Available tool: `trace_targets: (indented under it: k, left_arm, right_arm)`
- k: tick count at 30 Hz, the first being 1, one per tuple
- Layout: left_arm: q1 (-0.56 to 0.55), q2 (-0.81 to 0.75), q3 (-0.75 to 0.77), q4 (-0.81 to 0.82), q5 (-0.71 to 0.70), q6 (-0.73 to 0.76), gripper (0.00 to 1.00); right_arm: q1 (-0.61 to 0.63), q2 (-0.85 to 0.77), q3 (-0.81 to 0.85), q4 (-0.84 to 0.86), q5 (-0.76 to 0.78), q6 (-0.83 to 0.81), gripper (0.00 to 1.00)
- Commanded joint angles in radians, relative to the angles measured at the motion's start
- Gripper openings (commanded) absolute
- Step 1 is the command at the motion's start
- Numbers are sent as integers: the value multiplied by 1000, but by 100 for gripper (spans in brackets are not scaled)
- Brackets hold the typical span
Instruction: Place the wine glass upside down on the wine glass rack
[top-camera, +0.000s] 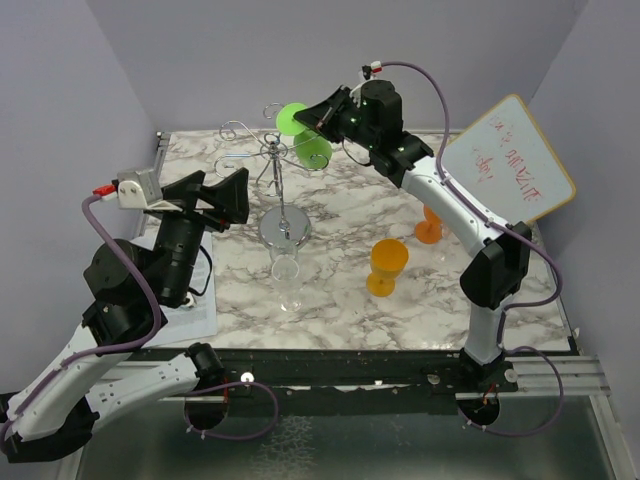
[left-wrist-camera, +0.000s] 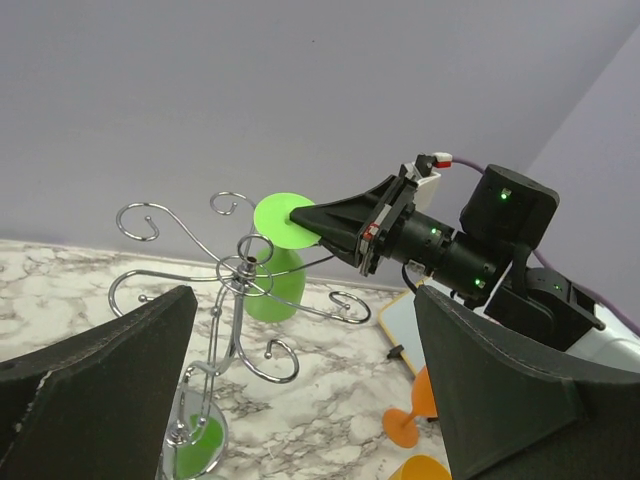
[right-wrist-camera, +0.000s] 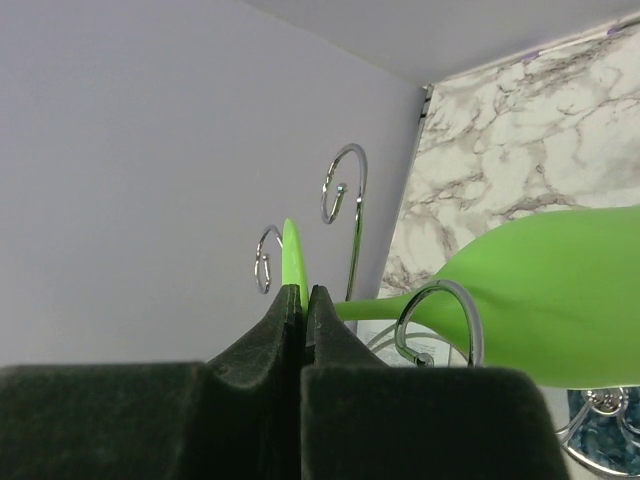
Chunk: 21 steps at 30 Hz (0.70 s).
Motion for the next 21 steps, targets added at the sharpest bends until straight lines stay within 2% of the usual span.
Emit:
trace_targets:
  k: [1, 15, 21]
  left_arm:
    - [-2, -10, -12, -19, -22, 19, 91]
    - [-2, -38, -26, -13, 34, -16, 91]
    - [-2, -36, -34, -12, 34, -27, 91]
  right_arm:
    - [-1, -25, 11, -15, -84, 13, 1]
    - [-1, -159, -114, -27, -33, 28, 1]
    - [-1, -212, -178, -29, 128, 19, 1]
